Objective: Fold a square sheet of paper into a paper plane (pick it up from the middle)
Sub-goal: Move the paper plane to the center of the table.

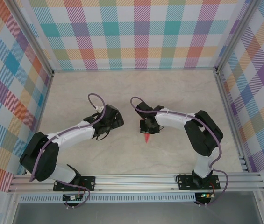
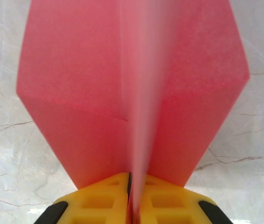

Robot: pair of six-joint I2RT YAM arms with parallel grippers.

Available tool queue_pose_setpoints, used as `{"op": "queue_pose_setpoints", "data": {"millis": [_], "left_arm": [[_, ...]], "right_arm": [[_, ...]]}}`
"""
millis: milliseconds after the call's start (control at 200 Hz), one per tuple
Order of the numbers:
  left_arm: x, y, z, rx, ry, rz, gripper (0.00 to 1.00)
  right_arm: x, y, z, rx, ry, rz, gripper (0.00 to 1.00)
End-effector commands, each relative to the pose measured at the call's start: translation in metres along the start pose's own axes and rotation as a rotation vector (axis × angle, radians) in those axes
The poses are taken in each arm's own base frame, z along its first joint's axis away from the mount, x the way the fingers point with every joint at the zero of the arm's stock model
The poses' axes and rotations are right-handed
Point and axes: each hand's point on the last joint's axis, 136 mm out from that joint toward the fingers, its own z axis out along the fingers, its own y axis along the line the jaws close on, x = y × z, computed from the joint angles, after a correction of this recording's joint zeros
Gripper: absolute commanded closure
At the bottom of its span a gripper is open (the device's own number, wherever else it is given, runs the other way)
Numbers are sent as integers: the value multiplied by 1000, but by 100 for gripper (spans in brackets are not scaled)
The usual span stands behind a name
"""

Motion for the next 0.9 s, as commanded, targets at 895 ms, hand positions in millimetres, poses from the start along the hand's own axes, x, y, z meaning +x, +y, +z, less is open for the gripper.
{"op": "queue_pose_setpoints", "data": {"millis": [895], "left_arm": [[0,45,-7,-140,-10,-46,0]], "right_arm": [[-36,17,-21,37,-74,-63,90]]}}
